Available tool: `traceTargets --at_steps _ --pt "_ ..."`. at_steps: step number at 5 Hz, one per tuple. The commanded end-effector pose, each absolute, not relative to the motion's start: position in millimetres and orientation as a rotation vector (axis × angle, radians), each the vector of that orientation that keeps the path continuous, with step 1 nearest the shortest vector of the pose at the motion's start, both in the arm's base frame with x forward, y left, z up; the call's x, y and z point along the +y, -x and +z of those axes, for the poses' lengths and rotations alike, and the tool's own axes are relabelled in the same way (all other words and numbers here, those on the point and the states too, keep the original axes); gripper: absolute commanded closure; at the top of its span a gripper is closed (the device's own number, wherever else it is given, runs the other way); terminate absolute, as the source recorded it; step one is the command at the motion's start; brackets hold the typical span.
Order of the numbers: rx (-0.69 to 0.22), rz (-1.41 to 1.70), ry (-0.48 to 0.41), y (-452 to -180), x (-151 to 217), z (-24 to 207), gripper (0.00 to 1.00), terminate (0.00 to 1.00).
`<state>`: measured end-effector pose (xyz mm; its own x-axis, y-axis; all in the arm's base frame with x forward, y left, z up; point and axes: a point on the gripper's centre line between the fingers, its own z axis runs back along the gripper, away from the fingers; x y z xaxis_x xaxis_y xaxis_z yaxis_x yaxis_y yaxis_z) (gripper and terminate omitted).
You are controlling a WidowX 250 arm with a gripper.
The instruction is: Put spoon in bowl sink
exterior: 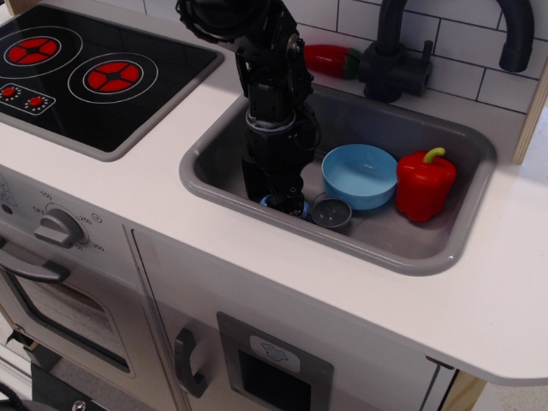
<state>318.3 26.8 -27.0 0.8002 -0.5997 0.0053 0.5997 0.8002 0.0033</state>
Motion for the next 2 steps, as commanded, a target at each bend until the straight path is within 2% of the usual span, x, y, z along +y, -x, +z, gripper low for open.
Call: traceTargets --at_steps 1,2 --pt "0.023 -0.729 0.016 -315.4 28.1 -13.4 1.00 0.00" --pt "0.046 -0.808 0.034 -319.1 30.3 -8.2 1.00 0.00"
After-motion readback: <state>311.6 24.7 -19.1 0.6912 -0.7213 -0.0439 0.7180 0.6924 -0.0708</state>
